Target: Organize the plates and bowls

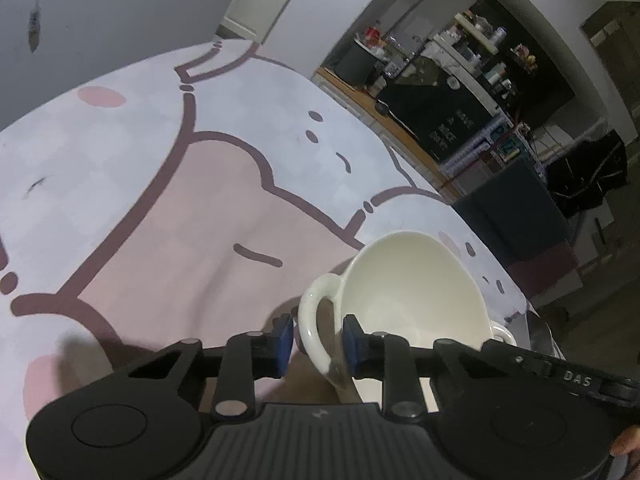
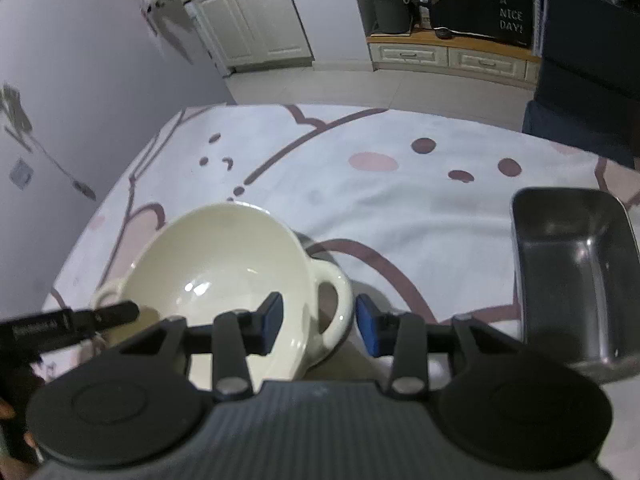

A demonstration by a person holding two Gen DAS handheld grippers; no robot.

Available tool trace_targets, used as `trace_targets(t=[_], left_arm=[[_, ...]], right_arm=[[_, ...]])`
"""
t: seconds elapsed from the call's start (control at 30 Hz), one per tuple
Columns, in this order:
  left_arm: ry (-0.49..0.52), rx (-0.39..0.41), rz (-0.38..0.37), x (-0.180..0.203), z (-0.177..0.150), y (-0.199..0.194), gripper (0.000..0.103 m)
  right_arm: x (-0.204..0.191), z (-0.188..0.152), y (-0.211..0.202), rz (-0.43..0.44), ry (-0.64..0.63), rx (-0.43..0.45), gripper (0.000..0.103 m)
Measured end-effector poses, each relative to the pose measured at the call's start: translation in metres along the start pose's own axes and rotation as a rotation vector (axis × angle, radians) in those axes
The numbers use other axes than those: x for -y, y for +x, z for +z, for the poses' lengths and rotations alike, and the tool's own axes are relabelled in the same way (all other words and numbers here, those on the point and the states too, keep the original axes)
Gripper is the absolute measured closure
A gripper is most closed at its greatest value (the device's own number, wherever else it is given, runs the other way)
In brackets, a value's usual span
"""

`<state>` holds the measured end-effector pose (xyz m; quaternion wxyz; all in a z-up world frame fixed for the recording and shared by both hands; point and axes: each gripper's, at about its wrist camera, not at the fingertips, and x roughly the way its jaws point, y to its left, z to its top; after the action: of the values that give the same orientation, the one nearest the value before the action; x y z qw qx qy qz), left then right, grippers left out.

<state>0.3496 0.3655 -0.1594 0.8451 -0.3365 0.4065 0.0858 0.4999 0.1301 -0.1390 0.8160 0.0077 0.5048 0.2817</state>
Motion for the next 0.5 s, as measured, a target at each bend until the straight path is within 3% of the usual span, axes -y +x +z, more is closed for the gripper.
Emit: trace_targets(t=[0.1, 0.13, 0.17, 0.2, 0.5], left_arm=[[0.017, -0.024, -0.020, -0.001, 0.003, 0.003, 0.079], [0.025, -0.032, -0.027, -0.001, 0.004, 0.004, 0.080], [0.032, -0.040, -0.029, 0.000, 0.005, 0.005, 0.080], [0.038, -0.046, -0.031, 0.000, 0.006, 0.006, 0.080], [0.100, -0.116, -0.052, 0.002, 0.013, 0.017, 0.080]], right_arm=[[-0.001, 0.002, 0.009, -0.002, -0.022, -0.021, 0.059], [0.000, 0.003, 0.012, -0.006, -0.023, -0.030, 0.062], [0.001, 0.004, 0.016, -0.020, -0.018, -0.053, 0.072], [0.001, 0.007, 0.021, -0.019, -0.011, -0.073, 0.074], [0.014, 0.014, 0.030, 0.059, 0.015, -0.104, 0.075]])
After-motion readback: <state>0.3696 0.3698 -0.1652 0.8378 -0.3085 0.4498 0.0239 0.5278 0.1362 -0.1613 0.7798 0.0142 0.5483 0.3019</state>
